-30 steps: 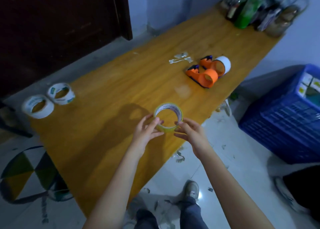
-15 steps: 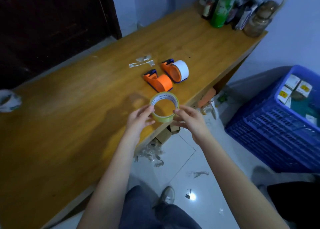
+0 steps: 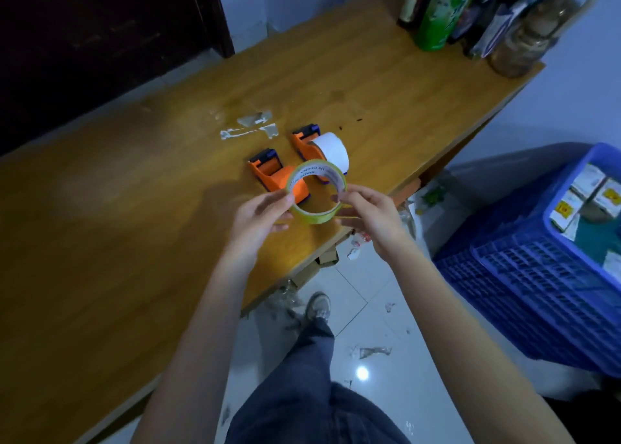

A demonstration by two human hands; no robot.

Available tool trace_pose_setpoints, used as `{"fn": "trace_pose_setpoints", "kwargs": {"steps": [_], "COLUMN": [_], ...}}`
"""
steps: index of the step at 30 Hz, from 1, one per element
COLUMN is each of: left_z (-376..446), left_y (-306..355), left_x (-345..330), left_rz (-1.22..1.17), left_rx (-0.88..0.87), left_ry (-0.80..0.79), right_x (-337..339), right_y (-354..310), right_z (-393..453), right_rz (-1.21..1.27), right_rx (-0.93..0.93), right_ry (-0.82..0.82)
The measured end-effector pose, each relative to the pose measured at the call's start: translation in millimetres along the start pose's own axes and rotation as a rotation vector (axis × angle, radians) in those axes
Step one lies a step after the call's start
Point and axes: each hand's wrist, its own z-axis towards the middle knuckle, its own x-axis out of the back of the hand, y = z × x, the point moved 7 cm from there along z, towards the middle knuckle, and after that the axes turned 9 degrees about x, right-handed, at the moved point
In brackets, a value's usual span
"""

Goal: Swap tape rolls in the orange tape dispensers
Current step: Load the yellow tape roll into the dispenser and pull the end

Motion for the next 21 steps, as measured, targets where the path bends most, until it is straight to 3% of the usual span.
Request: {"fn": "trace_pose_setpoints", "kwargs": {"steps": [10,17,21], "left_z": [34,43,48], "left_y": [45,66,59], "left_x": [-11,-2,1], "left_rz": [0.018,-0.053,-0.118], "left_rx": [-0.071,-0.133,-0.11], "left_ry": [0.126,0.221,0.398], "right_x": [0,-20,-23], "right_y": [-40,-70,-77], "right_z": [73,109,125], "right_rz": [-0.05,-0.126,-0.086], "right_rx": [-0.018,0.026,-0.021], "right_ry": [-0.121,-0.367,-0.383]}}
